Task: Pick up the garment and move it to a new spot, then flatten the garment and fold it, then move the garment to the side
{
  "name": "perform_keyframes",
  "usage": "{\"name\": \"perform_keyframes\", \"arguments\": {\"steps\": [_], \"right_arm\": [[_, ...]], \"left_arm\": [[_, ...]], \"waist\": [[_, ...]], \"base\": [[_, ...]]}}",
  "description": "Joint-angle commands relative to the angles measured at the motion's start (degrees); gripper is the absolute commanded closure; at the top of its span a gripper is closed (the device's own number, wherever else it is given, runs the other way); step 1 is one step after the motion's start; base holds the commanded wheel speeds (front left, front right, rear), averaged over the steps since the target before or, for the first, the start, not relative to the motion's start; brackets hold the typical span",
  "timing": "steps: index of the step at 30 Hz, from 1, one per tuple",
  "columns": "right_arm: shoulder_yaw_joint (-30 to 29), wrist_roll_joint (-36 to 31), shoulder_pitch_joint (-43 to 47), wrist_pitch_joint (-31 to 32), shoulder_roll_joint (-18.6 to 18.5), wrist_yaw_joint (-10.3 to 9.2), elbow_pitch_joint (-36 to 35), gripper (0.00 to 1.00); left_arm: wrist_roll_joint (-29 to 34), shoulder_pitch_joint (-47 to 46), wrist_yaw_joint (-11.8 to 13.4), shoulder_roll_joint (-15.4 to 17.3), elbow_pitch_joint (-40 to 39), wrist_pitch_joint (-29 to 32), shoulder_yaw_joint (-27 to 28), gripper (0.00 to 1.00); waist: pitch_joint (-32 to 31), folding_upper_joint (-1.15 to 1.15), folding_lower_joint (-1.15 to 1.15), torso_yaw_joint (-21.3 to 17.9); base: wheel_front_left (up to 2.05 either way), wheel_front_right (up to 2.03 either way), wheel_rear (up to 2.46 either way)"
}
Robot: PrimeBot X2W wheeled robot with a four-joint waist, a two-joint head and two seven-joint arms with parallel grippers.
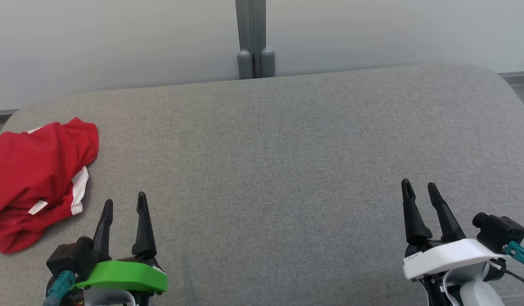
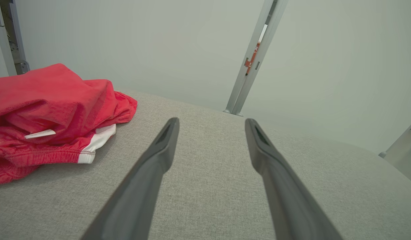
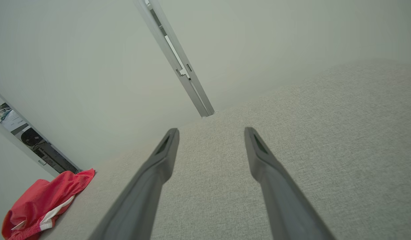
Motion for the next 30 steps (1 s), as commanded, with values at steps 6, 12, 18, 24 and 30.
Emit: {"name": "perform_keyframes", "arguments": {"steps": [6,12,18,24,30], "right_arm": [[0.62,-4.17,0.1,-0.75,-0.51,0.02,-1.08,0.0],[1.09,-6.86,0.39,-1.08,-0.51,0.03,-1.48,0.0],[1.27,-9.32,0.67,-1.27,-0.51,0.03,-2.18,0.0],[1.38,-11.65,0.92,-1.29,-0.5,0.03,-2.82,0.0],[1.21,-13.52,1.23,-0.91,-0.51,0.03,-3.37,0.0]], "left_arm": [[4.19,-0.14,0.63,0.63,0.34,-1.17,-0.43,0.0],[6.8,0.04,1.02,0.75,0.89,-1.92,-0.96,0.0],[9.16,0.21,1.44,0.89,0.78,-2.64,-1.29,0.0],[11.33,0.18,1.74,0.96,0.4,-3.06,-1.75,0.0],[13.13,0.4,2.12,1.0,-0.23,-3.03,-2.25,0.0]], "waist": [[0.03,0.0,0.0,0.08],[-0.05,0.0,0.0,-0.01],[-0.04,0.0,0.0,-0.06],[0.23,0.0,0.0,0.12],[0.19,0.0,0.0,0.42]], "base": [[0.0,0.0,0.0],[0.0,0.0,0.0],[0.0,0.0,0.0],[0.0,0.0,0.0],[0.0,0.0,0.0]]}}
